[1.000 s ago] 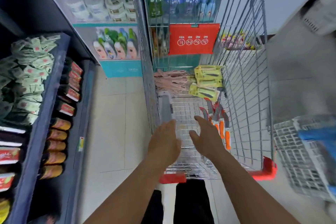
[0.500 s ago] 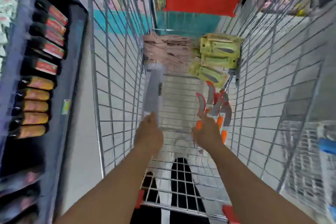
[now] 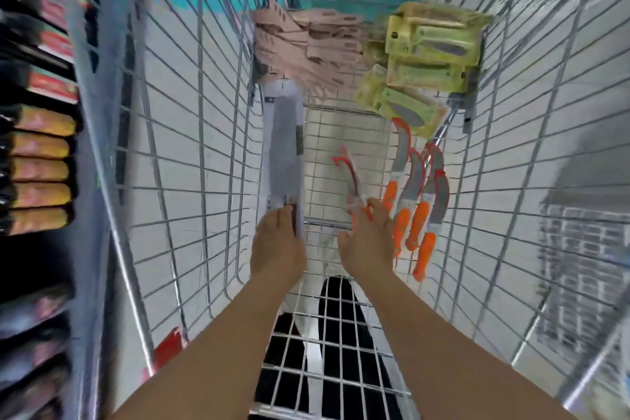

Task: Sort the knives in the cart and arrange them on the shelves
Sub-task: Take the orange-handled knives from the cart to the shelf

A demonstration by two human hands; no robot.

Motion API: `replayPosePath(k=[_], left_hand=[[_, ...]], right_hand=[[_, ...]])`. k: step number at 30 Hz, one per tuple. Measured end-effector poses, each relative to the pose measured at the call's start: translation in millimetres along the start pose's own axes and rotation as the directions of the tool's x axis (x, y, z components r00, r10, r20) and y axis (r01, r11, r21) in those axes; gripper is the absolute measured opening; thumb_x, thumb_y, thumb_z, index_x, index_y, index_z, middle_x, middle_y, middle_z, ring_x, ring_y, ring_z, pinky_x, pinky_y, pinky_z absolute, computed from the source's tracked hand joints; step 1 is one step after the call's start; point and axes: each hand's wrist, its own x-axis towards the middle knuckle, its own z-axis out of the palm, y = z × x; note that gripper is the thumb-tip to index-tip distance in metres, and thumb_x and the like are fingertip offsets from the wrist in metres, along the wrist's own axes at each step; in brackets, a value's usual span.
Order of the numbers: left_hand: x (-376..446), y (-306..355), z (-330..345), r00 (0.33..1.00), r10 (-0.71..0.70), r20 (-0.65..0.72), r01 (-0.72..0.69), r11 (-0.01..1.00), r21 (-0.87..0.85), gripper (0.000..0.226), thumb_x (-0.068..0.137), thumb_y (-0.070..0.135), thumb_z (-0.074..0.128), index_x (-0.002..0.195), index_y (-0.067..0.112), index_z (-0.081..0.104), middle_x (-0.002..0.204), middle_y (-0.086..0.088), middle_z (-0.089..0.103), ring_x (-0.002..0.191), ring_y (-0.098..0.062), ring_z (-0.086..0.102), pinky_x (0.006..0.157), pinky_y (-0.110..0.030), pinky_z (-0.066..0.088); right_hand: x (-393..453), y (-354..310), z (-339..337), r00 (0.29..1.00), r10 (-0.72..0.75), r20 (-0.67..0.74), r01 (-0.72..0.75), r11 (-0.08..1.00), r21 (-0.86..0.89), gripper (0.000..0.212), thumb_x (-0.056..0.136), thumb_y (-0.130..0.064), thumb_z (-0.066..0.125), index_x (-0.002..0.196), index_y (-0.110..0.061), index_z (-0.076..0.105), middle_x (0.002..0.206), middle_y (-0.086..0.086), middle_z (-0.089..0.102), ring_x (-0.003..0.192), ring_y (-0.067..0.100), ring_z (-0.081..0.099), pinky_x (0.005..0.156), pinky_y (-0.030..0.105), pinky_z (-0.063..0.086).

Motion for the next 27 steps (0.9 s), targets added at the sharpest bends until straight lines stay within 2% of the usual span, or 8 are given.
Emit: replayPosePath(k=[2,4,8,12,15,19,23,27], left_hand=[[2,0,3,0.998,-0.055,-0.028,0.053,0.997,-0.047,0.064,0.090,0.026,0.055,0.145,0.015,0.024,0.145,-0.011,0.029,0.129,-0.028,0.034,0.104,-0.045,0.039],[5,1,5,0.991,-0.127,-0.027,0.125,0.988,-0.088,0.075,0.087,0.031,0.061,0.145,0.016,0.018,0.144,-0.011,0.023,0.128,-0.030,0.034,0.101,-0.047,0.041],[10,4,15,0.977,-0.215,-0.001,0.214,0.974,-0.076,0.095,0.082,0.040,0.068,0.147,0.019,0.001,0.150,-0.013,0.011,0.135,-0.032,0.022,0.107,-0.045,0.034],[15,5,22,0.966,-0.258,-0.023,0.257,0.966,-0.034,0.108,0.081,0.040,0.070,0.147,0.014,-0.012,0.149,-0.014,0.013,0.137,-0.031,0.018,0.113,-0.042,0.024],[19,3,19,0.958,-0.280,-0.055,0.274,0.957,-0.092,0.111,0.077,0.035,0.075,0.147,0.013,-0.009,0.142,-0.016,0.020,0.131,-0.032,0.025,0.110,-0.042,0.027],[18,3,12,0.961,-0.277,-0.002,0.265,0.920,-0.288,0.109,0.071,0.023,0.078,0.143,0.028,-0.003,0.126,-0.012,0.028,0.108,-0.032,0.049,0.087,-0.042,0.053],[4,7,2,0.978,-0.205,0.025,0.196,0.881,-0.431,0.107,0.071,0.030,0.073,0.142,0.041,-0.007,0.124,-0.006,0.042,0.102,-0.030,0.055,0.085,-0.050,0.052],[-16,18,-20,0.980,-0.198,-0.015,0.172,0.886,-0.430,0.104,0.072,0.038,0.070,0.144,0.041,-0.004,0.123,-0.002,0.044,0.099,-0.026,0.057,0.080,-0.048,0.053]], right_hand=[[0,-2,2,0.999,0.038,-0.037,-0.034,0.995,0.094,0.056,0.084,-0.016,0.058,0.136,-0.028,0.039,0.145,0.003,0.027,0.129,0.028,0.028,0.108,0.040,0.031],[2,-3,3,0.993,0.080,-0.092,-0.064,0.984,0.168,0.059,0.083,-0.014,0.062,0.134,-0.029,0.037,0.137,0.006,0.036,0.124,0.027,0.035,0.103,0.041,0.038],[7,-7,9,0.989,0.129,-0.077,-0.116,0.980,0.161,0.082,0.086,-0.023,0.064,0.147,-0.017,0.009,0.141,0.014,0.029,0.126,0.030,0.038,0.098,0.046,0.043],[15,-15,16,0.989,0.124,-0.078,-0.113,0.984,0.137,0.093,0.085,-0.014,0.063,0.149,-0.013,-0.005,0.141,0.019,0.028,0.123,0.035,0.037,0.094,0.043,0.044],[19,-13,18,0.989,0.120,-0.081,-0.111,0.988,0.106,0.090,0.085,-0.004,0.058,0.150,-0.009,-0.004,0.141,0.020,0.029,0.124,0.034,0.037,0.098,0.043,0.042],[22,-4,13,0.991,0.105,-0.084,-0.097,0.991,0.094,0.076,0.087,-0.004,0.051,0.149,-0.005,0.006,0.143,0.020,0.030,0.126,0.035,0.039,0.101,0.046,0.042],[16,-5,2,0.996,0.087,-0.026,-0.086,0.995,0.050,0.071,0.090,-0.017,0.054,0.147,-0.008,0.013,0.145,0.015,0.030,0.122,0.033,0.046,0.089,0.041,0.046],[-4,-14,-17,0.996,0.077,0.036,-0.080,0.991,0.108,0.066,0.088,-0.023,0.058,0.142,-0.008,0.023,0.136,0.013,0.041,0.114,0.032,0.051,0.086,0.038,0.045]])
